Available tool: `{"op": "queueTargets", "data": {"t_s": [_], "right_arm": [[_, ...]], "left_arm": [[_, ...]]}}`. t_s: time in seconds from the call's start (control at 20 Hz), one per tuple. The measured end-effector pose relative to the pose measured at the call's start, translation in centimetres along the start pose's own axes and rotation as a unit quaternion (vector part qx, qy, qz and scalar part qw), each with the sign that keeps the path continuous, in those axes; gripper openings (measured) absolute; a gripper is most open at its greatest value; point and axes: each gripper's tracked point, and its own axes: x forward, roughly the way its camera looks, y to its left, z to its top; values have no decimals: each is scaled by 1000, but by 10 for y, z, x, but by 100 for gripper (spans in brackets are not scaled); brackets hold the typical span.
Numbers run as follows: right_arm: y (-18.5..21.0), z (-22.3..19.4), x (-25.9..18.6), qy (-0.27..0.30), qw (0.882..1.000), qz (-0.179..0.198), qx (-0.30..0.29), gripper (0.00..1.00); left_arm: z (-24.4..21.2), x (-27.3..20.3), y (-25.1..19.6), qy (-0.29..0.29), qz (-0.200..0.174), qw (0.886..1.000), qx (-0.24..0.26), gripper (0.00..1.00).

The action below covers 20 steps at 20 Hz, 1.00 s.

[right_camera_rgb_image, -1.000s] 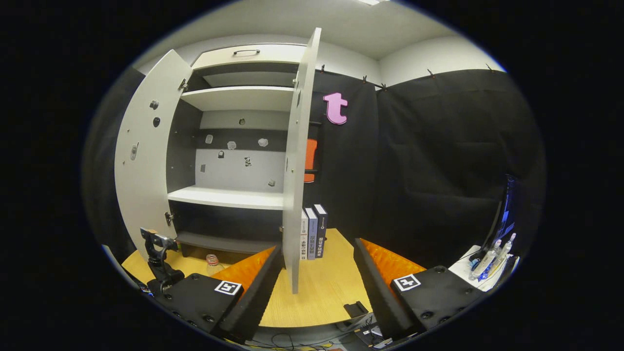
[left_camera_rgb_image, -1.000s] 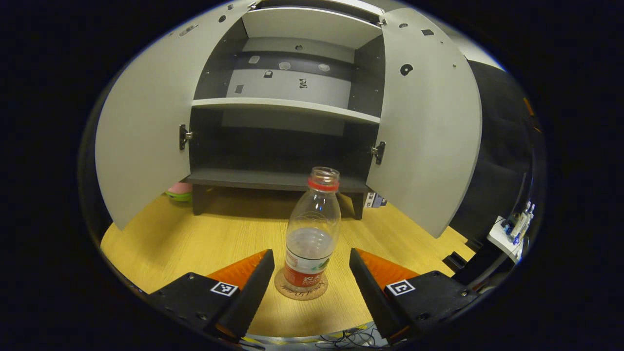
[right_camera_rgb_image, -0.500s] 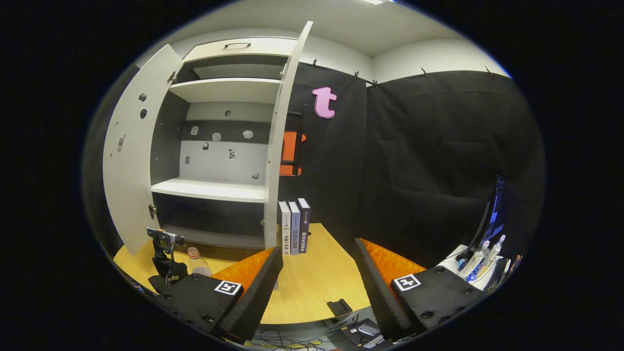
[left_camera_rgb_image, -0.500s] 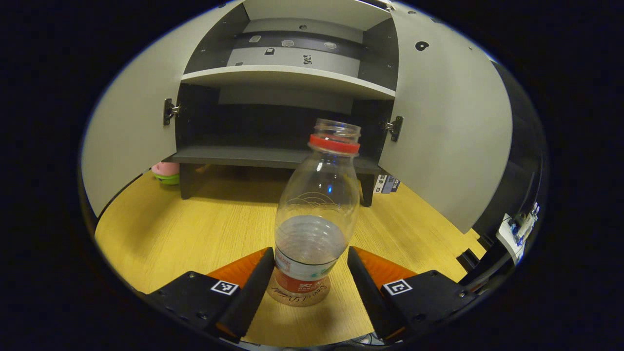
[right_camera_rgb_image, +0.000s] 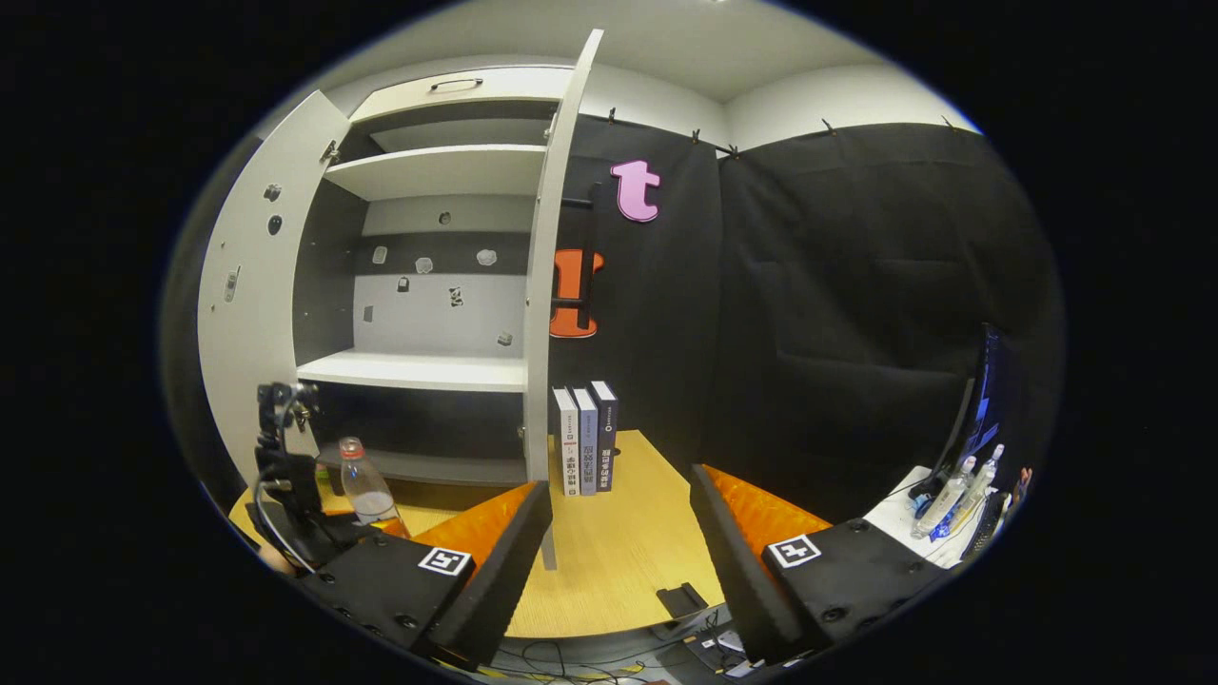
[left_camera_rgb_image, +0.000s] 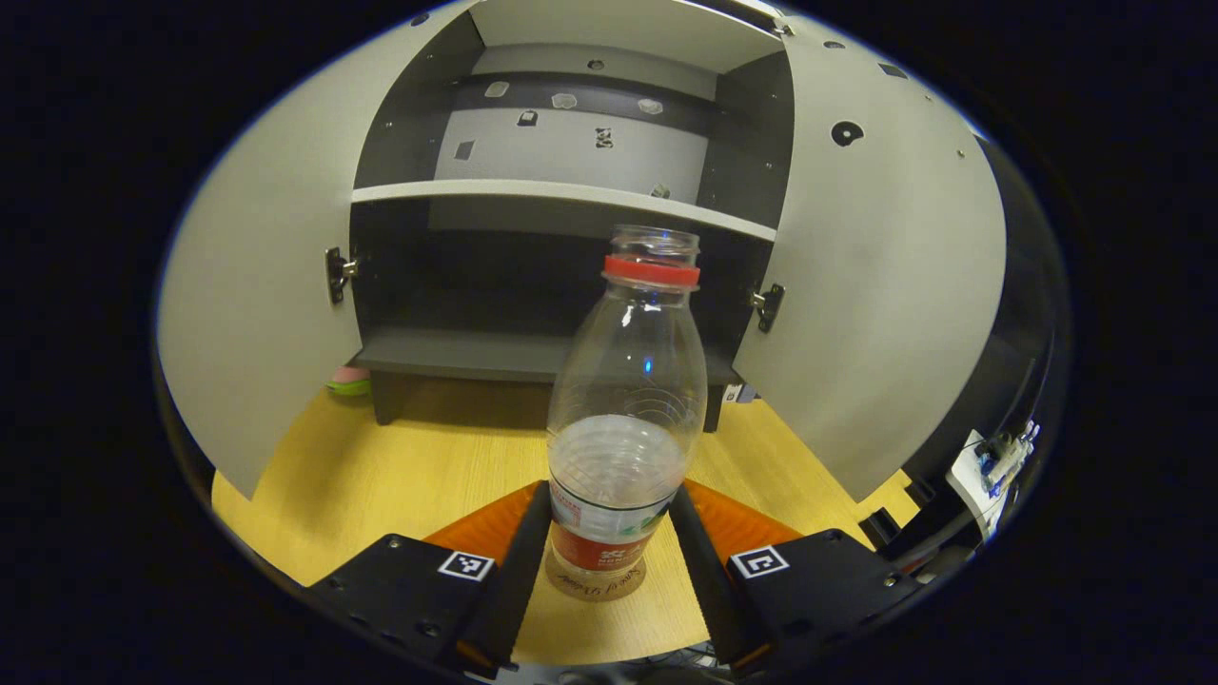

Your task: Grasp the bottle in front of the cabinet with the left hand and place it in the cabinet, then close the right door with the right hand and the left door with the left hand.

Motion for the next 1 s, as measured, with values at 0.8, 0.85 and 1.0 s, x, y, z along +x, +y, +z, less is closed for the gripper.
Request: {"op": "queueTargets", "data": {"t_s": [0.8,0.85,1.0], "right_arm": [[-3,-6,37,-9,1000,-19,15,97],[-5,-7,38,-8,1000,-21,15,97],[-10,-9,46,-4,1000,-26,18,97]], "left_arm": [[203,-17,0,-59,-43,996,41,76],[212,-14,1,-63,-43,996,45,76],[239,1,0,-71,-43,995,51,76]]}}
